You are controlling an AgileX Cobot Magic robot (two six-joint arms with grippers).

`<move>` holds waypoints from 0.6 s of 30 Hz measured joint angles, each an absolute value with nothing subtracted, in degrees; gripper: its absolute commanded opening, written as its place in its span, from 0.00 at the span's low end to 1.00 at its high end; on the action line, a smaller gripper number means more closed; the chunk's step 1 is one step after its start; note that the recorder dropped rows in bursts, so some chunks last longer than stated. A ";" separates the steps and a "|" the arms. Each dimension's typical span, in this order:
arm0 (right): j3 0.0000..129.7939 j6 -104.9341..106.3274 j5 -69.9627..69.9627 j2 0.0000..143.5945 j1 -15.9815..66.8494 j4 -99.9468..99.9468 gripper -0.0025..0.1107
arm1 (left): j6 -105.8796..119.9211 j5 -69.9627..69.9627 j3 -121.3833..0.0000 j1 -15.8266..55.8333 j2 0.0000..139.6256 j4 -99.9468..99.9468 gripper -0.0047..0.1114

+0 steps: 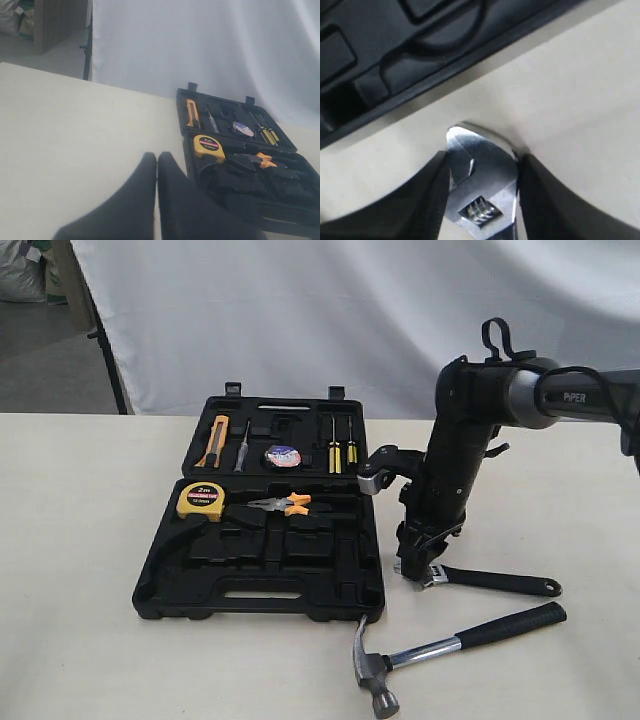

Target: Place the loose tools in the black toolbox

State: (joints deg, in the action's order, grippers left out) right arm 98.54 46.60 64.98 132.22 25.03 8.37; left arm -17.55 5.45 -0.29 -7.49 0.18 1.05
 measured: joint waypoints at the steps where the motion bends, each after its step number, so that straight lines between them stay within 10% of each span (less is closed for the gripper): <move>1: 98.54 46.13 64.98 132.22 25.18 8.03 0.50 | -17.55 5.45 -0.29 -7.49 0.18 1.05 0.05; 4: 98.54 45.29 65.98 132.18 25.54 6.73 0.64 | -17.55 5.45 -0.29 -7.49 0.18 1.05 0.05; 18: 98.76 44.81 66.84 132.41 25.65 6.75 0.58 | -17.55 5.45 -0.29 -7.49 0.18 1.05 0.05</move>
